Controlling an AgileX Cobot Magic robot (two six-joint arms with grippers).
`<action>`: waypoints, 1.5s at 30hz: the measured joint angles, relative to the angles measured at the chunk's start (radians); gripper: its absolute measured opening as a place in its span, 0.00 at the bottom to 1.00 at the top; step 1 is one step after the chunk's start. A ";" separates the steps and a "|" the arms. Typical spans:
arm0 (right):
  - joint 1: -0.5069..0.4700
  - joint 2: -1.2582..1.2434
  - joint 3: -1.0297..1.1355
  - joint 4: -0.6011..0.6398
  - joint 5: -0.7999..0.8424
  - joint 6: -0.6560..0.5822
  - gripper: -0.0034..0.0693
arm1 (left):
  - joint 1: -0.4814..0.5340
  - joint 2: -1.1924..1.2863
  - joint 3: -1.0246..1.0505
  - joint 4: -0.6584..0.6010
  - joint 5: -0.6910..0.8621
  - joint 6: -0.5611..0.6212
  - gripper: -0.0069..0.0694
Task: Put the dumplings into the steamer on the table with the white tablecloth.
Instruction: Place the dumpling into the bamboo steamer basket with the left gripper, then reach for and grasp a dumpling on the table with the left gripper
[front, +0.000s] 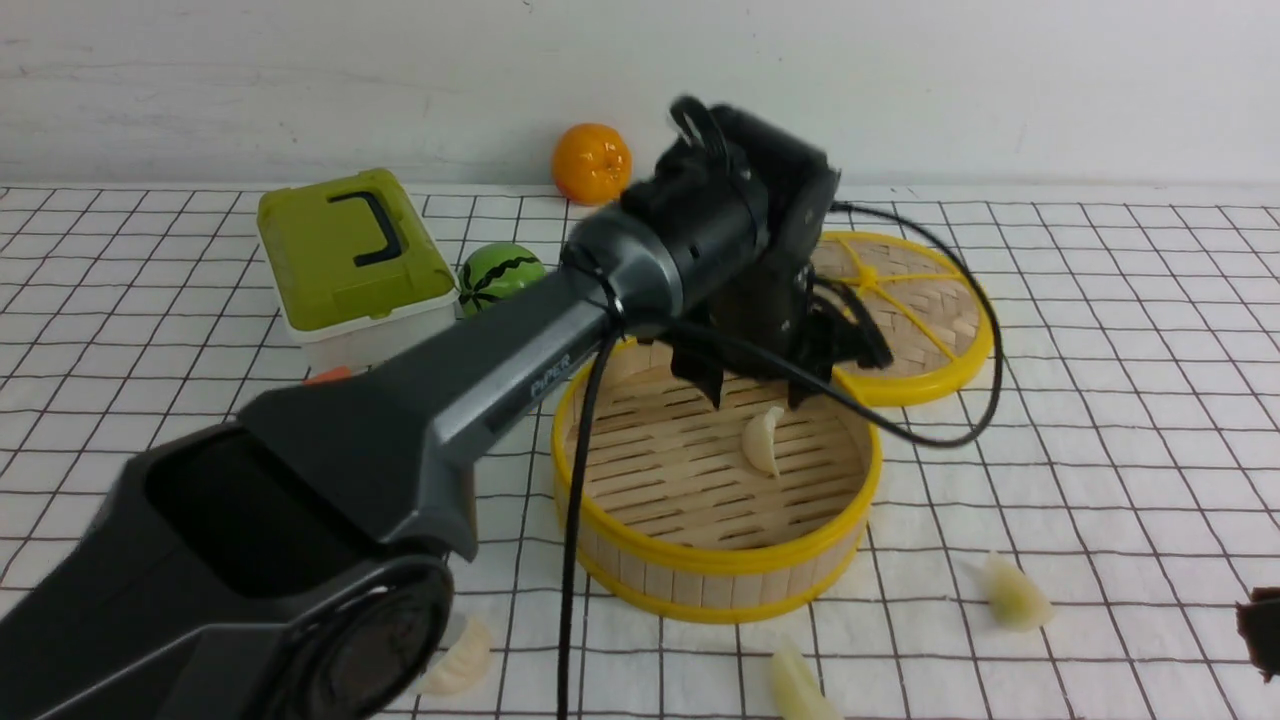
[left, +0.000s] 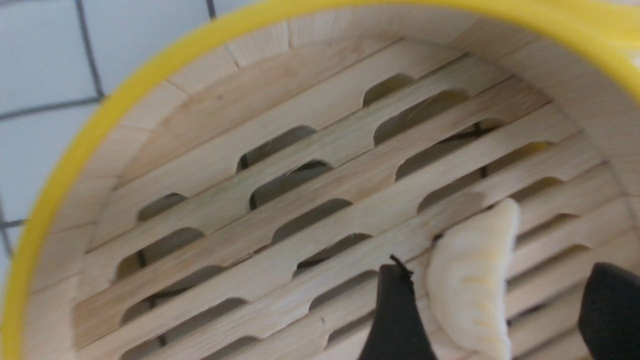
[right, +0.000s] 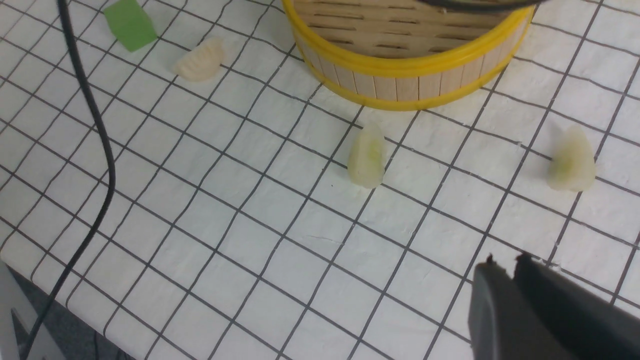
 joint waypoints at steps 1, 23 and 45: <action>0.007 0.000 0.000 -0.001 -0.001 0.000 0.13 | 0.000 -0.028 -0.006 0.000 0.014 0.014 0.73; 0.072 0.000 0.001 -0.020 -0.041 0.000 0.15 | 0.072 -0.863 1.061 0.004 0.009 0.148 0.68; 0.072 0.000 0.021 -0.020 -0.050 0.000 0.16 | 0.181 -0.614 1.376 -0.084 -0.450 0.245 0.66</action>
